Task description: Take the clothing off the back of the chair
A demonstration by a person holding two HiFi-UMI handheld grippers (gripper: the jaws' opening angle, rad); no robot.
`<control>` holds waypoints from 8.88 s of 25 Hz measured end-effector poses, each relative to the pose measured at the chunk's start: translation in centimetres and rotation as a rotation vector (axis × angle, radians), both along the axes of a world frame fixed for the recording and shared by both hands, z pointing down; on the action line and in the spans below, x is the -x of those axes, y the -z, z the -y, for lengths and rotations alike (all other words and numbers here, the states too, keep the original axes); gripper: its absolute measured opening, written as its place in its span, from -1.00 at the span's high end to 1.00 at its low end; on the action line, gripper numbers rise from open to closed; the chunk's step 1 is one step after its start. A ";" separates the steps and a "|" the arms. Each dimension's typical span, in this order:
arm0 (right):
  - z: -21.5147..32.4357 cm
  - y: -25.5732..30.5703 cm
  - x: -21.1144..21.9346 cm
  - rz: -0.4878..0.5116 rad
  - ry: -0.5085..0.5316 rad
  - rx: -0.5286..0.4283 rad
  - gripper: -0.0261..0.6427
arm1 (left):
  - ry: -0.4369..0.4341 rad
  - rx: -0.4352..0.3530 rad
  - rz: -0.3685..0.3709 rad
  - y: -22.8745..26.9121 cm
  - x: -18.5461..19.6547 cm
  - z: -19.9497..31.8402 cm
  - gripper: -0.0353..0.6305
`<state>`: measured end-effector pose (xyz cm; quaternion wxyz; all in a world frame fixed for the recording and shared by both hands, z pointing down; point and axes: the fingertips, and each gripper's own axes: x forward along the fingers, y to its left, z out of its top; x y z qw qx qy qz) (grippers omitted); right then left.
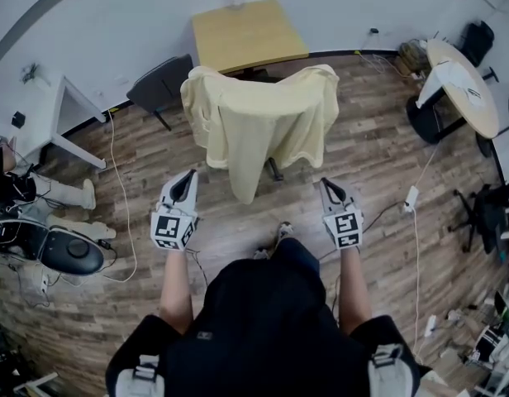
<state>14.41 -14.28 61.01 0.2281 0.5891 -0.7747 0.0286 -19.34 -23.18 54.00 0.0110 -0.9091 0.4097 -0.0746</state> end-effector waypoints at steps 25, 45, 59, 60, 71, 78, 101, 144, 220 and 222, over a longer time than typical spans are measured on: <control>9.4 2.3 -5.3 0.008 0.080 -0.045 0.94 | 0.110 0.006 -0.007 1.4 -2.9 5.0 0.88; 17.4 2.9 -9.8 0.033 0.155 -0.053 0.94 | 0.271 0.014 0.011 1.8 -3.8 8.2 0.88; 21.0 2.6 -10.8 0.026 0.190 -0.033 0.94 | 0.316 0.016 0.008 1.5 -4.3 10.6 0.88; 21.2 2.8 -10.6 0.027 0.197 -0.046 0.94 | 0.316 0.016 0.009 1.6 -4.2 10.7 0.88; 21.0 2.7 -10.7 0.021 0.132 -0.062 0.94 | 0.306 0.000 0.006 1.6 -2.2 12.3 0.88; 22.4 5.0 -11.8 0.003 0.092 -0.092 0.93 | 0.308 -0.017 0.024 2.4 -1.7 16.0 0.88; 25.9 8.3 -11.4 0.005 0.195 -0.113 0.23 | 0.197 -0.027 0.056 2.6 -0.9 23.8 0.34; 26.7 8.1 -11.4 0.044 0.113 -0.148 0.91 | 0.074 -0.097 -0.075 4.0 -1.5 24.3 0.87; 6.1 9.9 -14.3 0.026 0.035 -0.253 0.91 | 0.429 -0.144 -0.091 5.7 3.7 -0.3 0.88; 5.7 10.3 -13.9 0.032 0.034 -0.266 0.91 | 0.430 -0.140 -0.088 5.6 3.9 -0.8 0.88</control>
